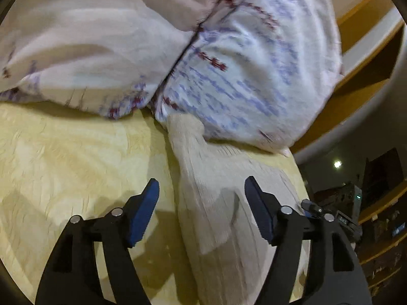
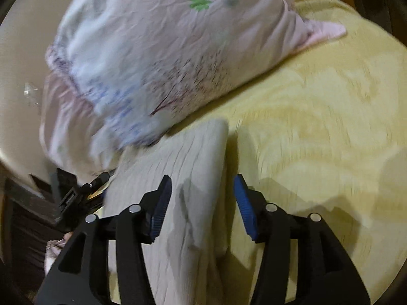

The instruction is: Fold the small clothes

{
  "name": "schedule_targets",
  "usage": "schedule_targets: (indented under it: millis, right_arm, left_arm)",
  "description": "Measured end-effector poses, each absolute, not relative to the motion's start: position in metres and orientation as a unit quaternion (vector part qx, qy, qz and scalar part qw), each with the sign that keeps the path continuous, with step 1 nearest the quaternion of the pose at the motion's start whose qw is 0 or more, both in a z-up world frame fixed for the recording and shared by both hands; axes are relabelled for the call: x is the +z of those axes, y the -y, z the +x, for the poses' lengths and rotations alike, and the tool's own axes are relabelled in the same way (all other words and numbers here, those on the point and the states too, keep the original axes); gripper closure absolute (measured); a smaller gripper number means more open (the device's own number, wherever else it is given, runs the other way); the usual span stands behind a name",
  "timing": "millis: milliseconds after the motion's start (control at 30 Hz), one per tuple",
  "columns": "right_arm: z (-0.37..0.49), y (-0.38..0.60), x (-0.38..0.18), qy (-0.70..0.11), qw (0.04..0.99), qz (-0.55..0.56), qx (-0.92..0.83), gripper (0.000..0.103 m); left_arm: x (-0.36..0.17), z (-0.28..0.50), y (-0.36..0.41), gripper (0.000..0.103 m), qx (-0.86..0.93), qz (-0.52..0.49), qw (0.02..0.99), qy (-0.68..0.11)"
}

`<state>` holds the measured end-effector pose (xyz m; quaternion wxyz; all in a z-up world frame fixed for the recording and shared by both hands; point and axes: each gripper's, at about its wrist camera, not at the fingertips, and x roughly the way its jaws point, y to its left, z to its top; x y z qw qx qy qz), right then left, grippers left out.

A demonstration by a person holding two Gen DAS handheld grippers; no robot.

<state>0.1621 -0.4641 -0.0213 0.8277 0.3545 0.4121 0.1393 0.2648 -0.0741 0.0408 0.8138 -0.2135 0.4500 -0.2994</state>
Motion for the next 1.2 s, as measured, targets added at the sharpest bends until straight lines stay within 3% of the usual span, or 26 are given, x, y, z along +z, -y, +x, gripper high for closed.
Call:
schedule_targets:
  millis: [167,400,500,567,633,833,933,1000,1067,1100,1133,1200]
  right_arm:
    - [0.144,0.449,-0.034,-0.424,0.819,0.361,0.141,0.035]
    - [0.138,0.449,-0.041,-0.428,0.815,0.366,0.132,0.037]
    - [0.128,0.447,-0.037,-0.416,0.828,0.355,0.126,0.057]
    - [0.123,0.443,-0.036,-0.409,0.832,0.347,0.141,0.084]
    - [0.119,0.433,-0.031,-0.409,0.851,0.305,0.129,0.089]
    - [0.115,0.427,-0.031,-0.430,0.857,0.272,0.084,0.094]
    - [0.115,0.432,-0.037,-0.431,0.850,0.288,0.098,0.091]
    - [0.115,0.436,-0.032,-0.425,0.848,0.298,0.105,0.081]
    - [0.117,0.441,-0.024,-0.420,0.845,0.314,0.109,0.048]
    - [0.120,0.443,-0.021,-0.413,0.844,0.323,0.117,0.040]
    - [0.124,0.445,-0.018,-0.407,0.842,0.330,0.125,0.032]
    - [0.138,0.449,-0.017,-0.415,0.832,0.345,0.132,0.032]
  left_arm:
    - [0.034,0.224,0.081,0.023,-0.319,-0.190,0.798,-0.474]
    - [0.022,0.210,0.094,0.021,-0.327,-0.199,0.785,-0.487]
    - [0.022,0.204,0.101,0.021,-0.320,-0.185,0.795,-0.480]
    - [0.025,0.200,0.098,0.022,-0.318,-0.169,0.806,-0.471]
    - [0.028,0.194,0.101,0.035,-0.320,-0.146,0.815,-0.460]
    - [0.027,0.187,0.108,0.044,-0.309,-0.128,0.827,-0.453]
    - [0.023,0.185,0.106,0.042,-0.312,-0.133,0.826,-0.450]
    - [0.023,0.188,0.104,0.036,-0.316,-0.142,0.821,-0.454]
    - [0.024,0.197,0.101,0.022,-0.319,-0.168,0.808,-0.467]
    - [0.025,0.199,0.101,0.015,-0.320,-0.175,0.804,-0.470]
    - [0.026,0.205,0.101,0.014,-0.320,-0.182,0.801,-0.473]
    - [0.026,0.213,0.103,0.011,-0.319,-0.185,0.799,-0.476]
